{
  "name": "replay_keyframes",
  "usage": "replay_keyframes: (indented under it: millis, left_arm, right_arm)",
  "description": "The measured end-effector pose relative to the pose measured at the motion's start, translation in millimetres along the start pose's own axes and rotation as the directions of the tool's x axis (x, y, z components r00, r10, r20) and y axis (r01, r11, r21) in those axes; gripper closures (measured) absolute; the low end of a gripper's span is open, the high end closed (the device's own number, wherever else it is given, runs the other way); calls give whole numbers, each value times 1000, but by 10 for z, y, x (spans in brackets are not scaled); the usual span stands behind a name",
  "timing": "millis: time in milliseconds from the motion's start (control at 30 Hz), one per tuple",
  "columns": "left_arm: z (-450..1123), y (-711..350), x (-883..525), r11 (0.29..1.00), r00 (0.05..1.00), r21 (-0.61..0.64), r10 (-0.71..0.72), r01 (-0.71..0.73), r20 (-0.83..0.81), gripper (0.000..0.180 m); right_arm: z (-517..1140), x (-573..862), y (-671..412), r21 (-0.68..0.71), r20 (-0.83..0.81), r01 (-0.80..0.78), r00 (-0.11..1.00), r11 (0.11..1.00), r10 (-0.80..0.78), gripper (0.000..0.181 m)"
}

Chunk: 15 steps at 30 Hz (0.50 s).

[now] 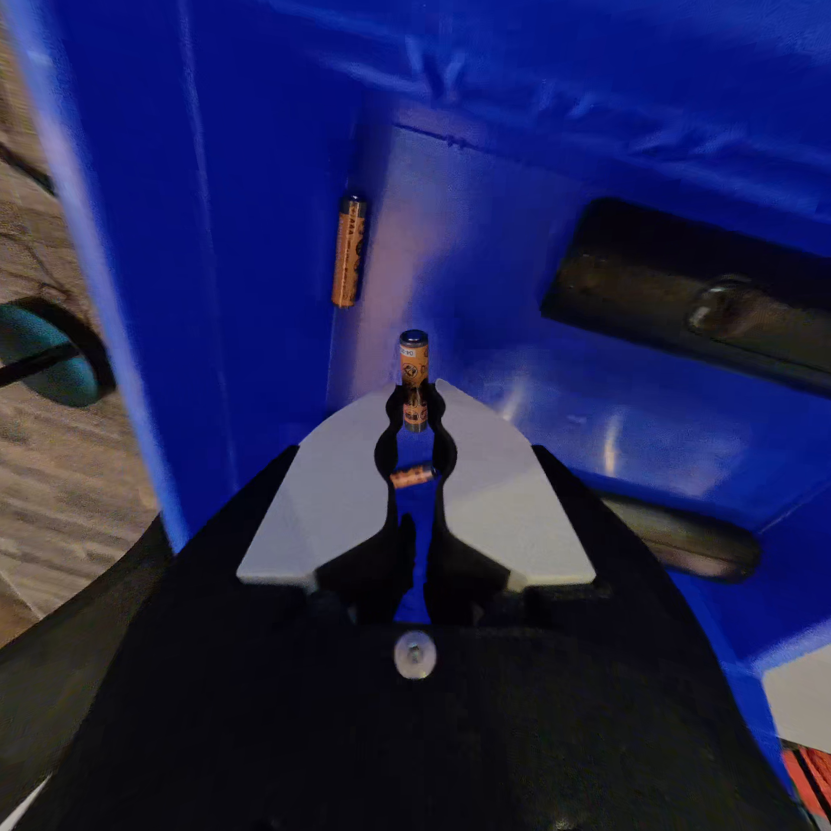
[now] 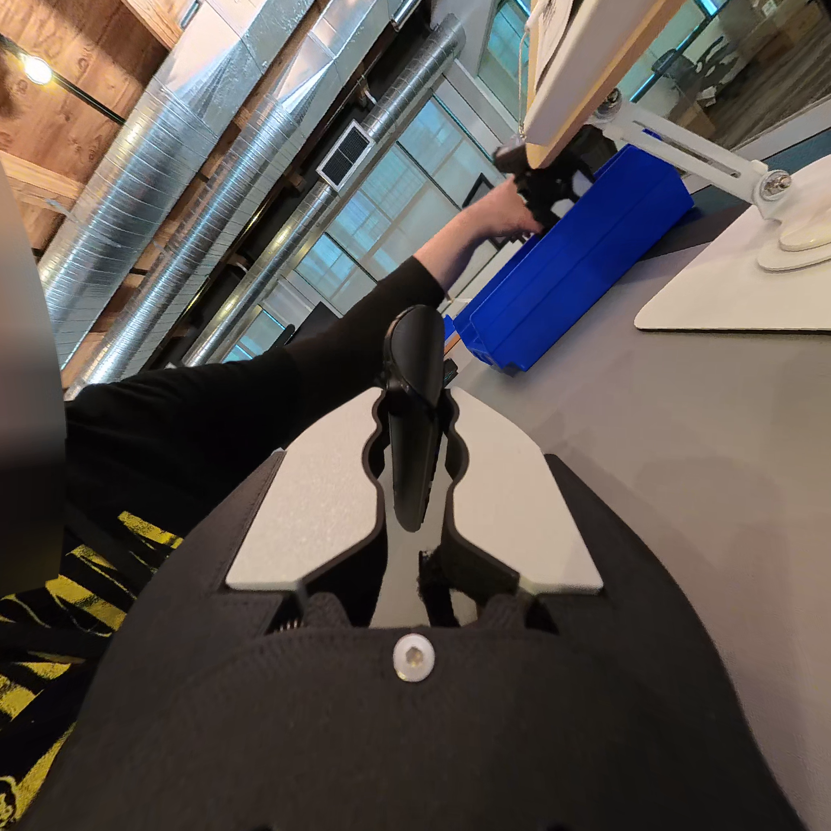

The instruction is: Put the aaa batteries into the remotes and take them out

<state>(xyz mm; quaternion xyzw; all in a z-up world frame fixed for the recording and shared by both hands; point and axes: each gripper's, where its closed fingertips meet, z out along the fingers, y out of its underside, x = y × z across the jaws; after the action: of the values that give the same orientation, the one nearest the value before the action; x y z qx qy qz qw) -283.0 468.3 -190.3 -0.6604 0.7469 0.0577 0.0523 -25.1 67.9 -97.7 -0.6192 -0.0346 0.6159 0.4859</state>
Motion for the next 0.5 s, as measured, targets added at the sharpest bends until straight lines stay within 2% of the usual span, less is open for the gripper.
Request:
replay_keyframes:
  millis: [133,300,500]
  left_arm:
    - [-617,50,153,1000,991,11,-1,-1,132,168]
    - [-1502,-59,872,996,964,87,11,-36,265,168]
    - [-1384,-957,2425,954,973,222,166,-200,161,169]
  right_arm:
    - [-31,70,-13,14,-19,-12,1000,1000,12,159]
    - [-65,17,-84,36,-14,3,1000,999,-3,159]
    - [-157,-45,-220,78,-35,45,999,996,-42,159]
